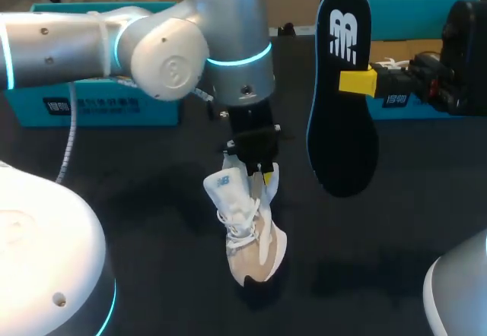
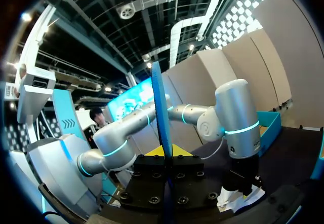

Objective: Take the shoe out of the shoebox, open the shoe tongue, remove and reinsert the insole, then place the shoe into the shoebox

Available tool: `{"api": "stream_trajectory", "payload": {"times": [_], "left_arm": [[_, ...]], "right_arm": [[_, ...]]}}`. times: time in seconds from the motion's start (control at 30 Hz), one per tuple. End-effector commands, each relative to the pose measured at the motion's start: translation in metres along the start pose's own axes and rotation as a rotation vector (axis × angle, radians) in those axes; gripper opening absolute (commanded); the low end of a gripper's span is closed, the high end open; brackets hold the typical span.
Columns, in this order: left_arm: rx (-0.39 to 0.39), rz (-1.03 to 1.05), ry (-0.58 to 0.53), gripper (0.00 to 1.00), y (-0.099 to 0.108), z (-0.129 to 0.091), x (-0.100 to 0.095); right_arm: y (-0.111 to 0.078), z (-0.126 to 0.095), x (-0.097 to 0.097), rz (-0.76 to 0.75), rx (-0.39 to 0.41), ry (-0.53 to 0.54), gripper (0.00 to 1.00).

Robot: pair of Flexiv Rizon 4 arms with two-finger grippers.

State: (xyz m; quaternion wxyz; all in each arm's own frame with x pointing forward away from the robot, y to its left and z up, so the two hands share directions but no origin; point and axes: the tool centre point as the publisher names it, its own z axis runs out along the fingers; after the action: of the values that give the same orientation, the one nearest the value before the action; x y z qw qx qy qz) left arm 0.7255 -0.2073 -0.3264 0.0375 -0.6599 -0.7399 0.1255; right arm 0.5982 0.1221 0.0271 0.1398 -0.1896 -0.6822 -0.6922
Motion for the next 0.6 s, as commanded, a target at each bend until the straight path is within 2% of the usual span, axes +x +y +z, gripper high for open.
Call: {"api": "stream_trajectory", "payload": {"times": [0.03,0.23,0.37,0.6], "left_arm": [[0.003,0.007,0.052,0.0,0.001,0.008,-0.011],[0.012,0.019,0.069,0.0,-0.005,0.018,-0.013],[0.0,0.018,0.08,0.0,-0.003,0.026,-0.015],[0.023,0.072,0.086,0.0,-0.002,0.039,-0.021]], "right_arm": [[0.001,0.002,-0.002,0.001,0.003,0.001,0.0],[0.001,0.002,-0.002,0.001,0.003,0.001,0.0],[0.001,0.002,-0.002,0.001,0.003,0.001,0.0],[0.001,0.002,-0.002,0.001,0.003,0.001,0.0]]}}
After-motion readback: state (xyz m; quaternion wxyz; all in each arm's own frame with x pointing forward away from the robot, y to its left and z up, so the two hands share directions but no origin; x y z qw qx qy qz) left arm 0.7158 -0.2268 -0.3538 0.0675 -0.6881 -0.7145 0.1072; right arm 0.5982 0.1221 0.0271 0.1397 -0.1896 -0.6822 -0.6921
